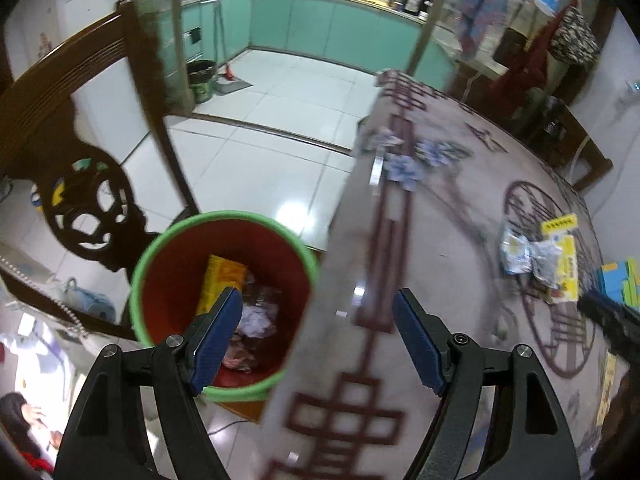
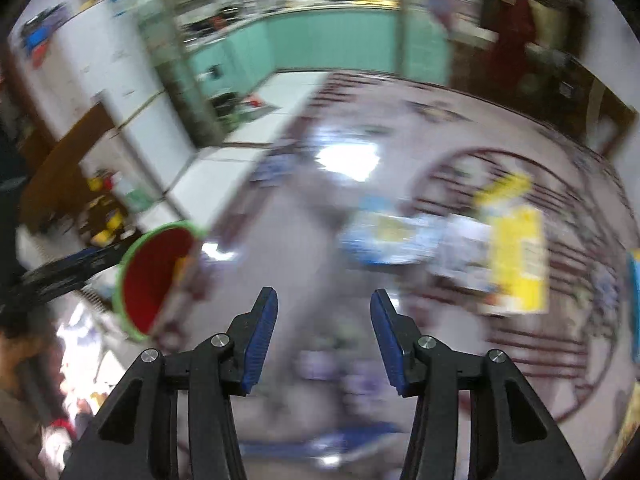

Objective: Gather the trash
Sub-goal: 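Grasp crumpled white paper with left tool while right tool grasps yellow granules box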

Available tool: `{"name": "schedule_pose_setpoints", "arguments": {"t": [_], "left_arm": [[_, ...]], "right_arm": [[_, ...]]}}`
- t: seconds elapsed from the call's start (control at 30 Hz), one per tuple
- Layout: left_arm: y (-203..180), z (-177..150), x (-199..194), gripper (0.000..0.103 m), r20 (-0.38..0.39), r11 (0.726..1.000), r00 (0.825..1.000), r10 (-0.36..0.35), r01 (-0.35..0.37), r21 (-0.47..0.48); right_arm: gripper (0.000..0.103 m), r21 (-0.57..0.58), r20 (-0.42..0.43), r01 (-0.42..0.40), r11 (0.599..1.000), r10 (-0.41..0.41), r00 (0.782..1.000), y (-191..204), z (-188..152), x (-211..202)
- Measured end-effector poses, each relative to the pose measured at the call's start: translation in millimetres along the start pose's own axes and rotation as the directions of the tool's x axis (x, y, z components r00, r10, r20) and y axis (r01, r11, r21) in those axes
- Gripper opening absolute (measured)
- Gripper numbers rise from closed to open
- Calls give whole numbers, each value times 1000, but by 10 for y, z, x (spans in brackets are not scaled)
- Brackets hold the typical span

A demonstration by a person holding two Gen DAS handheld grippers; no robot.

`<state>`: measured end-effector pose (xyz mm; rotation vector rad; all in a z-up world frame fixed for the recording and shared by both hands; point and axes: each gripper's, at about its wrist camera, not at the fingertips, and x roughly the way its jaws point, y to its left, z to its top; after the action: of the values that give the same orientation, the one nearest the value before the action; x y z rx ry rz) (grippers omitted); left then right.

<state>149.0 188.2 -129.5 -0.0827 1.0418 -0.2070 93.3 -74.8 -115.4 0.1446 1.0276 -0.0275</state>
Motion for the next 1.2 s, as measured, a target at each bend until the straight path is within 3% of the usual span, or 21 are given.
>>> {"name": "schedule_pose_setpoints", "arguments": {"t": [0.2, 0.37, 0.53, 0.57, 0.67, 0.73, 0.77, 1.0, 1.2], "left_arm": [[-485, -209, -32, 79, -12, 999, 1000, -14, 15, 43], [-957, -331, 17, 79, -48, 997, 998, -37, 40, 68], [-1433, -376, -44, 79, -47, 991, 996, -81, 86, 106], [-1533, -374, -61, 79, -44, 989, 995, -84, 89, 120], [-1769, -361, -98, 79, -35, 984, 996, -86, 91, 155], [-1907, -347, -105, 80, -32, 979, 996, -86, 90, 180], [-1962, -332, -93, 80, -32, 978, 996, -84, 89, 190], [-2463, -176, 252, 81, -70, 968, 992, -109, 122, 220], [-2935, -58, 801, 81, -110, 957, 987, -117, 142, 251]], "right_arm": [[47, 173, -17, 127, 977, -126, 992, -1288, -29, -140], [47, 293, -44, 105, 950, -96, 994, -1919, 35, 36], [48, 300, -110, 9, 954, 26, 994, -1960, 137, 534], [55, 288, -118, 23, 957, 12, 993, -1963, 159, 631], [55, 265, -165, 27, 964, 17, 986, -1982, 182, 890], [49, 265, -160, 20, 964, 23, 987, -2029, 186, 963], [40, 256, -152, 16, 966, 24, 988, -2058, 195, 965], [40, 296, -45, -54, 954, 70, 997, -2311, 101, 541], [40, 315, -12, -25, 949, 30, 999, -2508, -124, 187]]}}
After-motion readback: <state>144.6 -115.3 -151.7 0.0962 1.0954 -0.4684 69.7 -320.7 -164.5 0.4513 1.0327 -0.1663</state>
